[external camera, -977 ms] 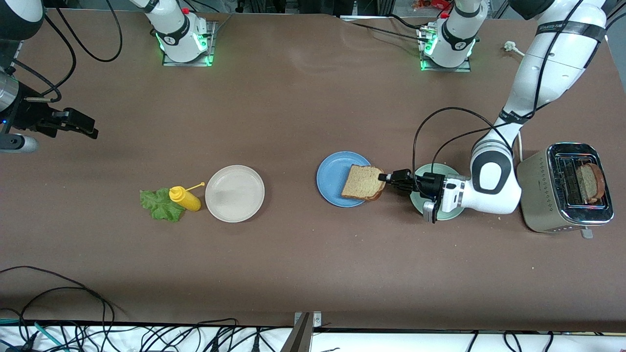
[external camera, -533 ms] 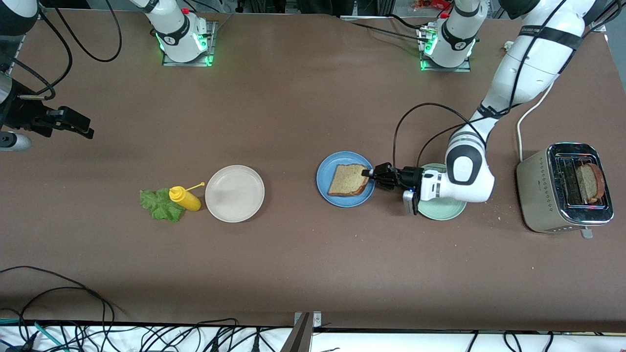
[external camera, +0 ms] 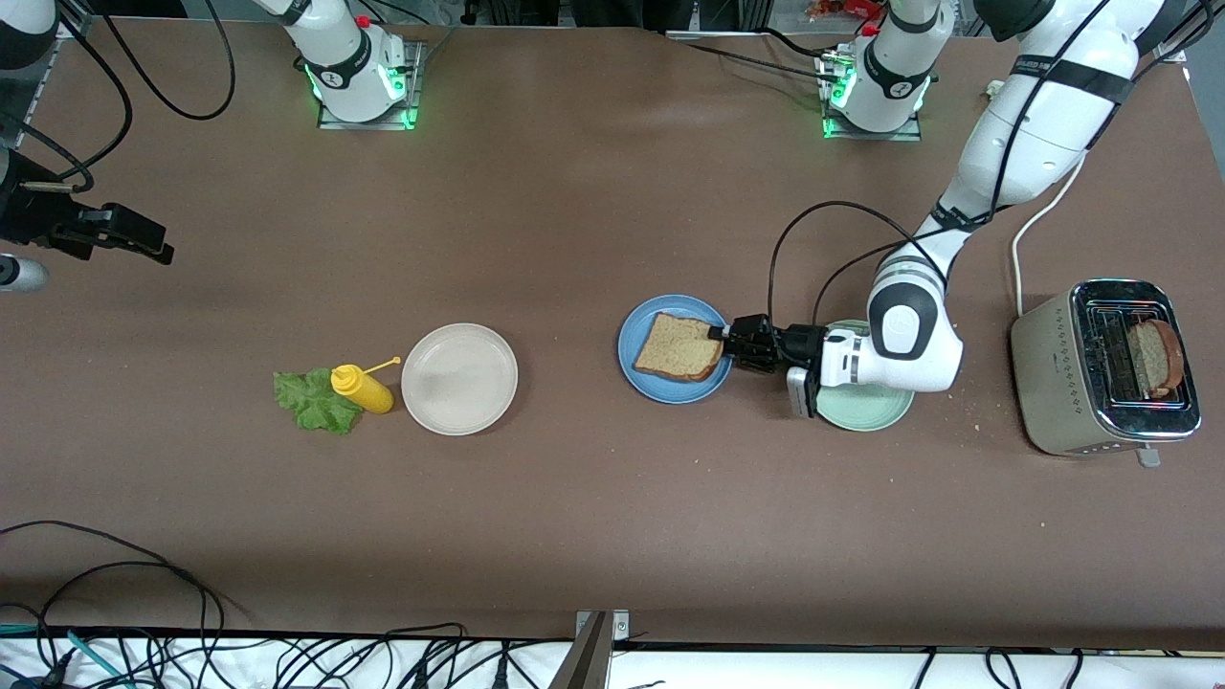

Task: Make sandwich in blue plate with both arms
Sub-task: 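Open the left gripper to release the bread on the blue plate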

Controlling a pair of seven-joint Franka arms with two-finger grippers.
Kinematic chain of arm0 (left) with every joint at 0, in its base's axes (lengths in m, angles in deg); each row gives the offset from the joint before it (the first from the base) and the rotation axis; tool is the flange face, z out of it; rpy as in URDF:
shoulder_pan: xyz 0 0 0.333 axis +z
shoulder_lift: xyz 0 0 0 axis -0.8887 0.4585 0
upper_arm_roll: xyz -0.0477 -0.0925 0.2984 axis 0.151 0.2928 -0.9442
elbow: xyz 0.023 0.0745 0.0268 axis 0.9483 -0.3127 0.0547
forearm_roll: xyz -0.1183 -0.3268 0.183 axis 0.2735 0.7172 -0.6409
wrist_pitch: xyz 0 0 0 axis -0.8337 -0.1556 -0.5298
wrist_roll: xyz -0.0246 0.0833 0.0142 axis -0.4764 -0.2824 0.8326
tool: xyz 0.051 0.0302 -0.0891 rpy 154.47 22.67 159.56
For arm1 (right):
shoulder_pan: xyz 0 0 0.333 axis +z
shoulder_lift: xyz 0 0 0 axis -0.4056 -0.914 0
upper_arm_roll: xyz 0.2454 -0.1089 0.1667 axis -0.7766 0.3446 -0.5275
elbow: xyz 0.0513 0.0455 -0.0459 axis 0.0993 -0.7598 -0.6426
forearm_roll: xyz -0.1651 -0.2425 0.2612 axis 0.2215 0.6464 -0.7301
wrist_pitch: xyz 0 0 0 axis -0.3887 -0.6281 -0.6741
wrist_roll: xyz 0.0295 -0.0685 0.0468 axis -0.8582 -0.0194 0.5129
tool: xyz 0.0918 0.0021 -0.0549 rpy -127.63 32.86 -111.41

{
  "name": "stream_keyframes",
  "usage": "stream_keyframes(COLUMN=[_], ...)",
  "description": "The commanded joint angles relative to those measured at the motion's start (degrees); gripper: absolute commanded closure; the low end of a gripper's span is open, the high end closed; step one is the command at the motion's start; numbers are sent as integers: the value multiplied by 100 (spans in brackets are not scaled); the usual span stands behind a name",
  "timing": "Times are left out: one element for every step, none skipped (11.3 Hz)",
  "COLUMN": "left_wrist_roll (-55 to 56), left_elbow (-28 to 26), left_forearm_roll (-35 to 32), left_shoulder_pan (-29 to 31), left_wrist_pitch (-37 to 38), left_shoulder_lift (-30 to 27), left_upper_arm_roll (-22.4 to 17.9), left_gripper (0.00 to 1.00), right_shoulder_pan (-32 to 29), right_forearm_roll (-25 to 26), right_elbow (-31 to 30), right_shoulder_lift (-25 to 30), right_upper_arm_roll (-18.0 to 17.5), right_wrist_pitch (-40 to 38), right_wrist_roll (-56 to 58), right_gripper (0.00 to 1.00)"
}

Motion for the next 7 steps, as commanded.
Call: stream_keyframes(left_wrist_roll=[-54,155,444,690,754,746,754], left_elbow=[41,41,41,41,41,33,15], left_forearm_roll=[-798,-1019,-1299,-1537,-1574,-1575,-1583], left_shoulder_pan=[67,67,67,58,49,41,14], left_wrist_pitch=[-2,-2,-2,-2,-10,-54,-115], left_shoulder_lift=[-401,-550,-726,-814,-824,-807,-815], left_upper_arm_roll=[-176,-220,-238,-238,-230,-221,-221], left_gripper=[0,0,0,0,0,0,0], right_shoulder_pan=[-6,20,29,29,21,21,21], right_forearm_roll=[-33,-50,-111,-112,-121,-112,-112], right_elbow=[44,53,53,53,53,62,62], right_shoulder_lift=[-7,-24,-42,-77,-77,-86,-95], right_upper_arm_roll=[3,3,-6,-6,-6,-6,-6], right_wrist_pitch=[-107,-64,-46,-63,-72,-54,-46], right_wrist_roll=[-63,-72,-72,-46,6,24,33], right_gripper=[0,0,0,0,0,0,0])
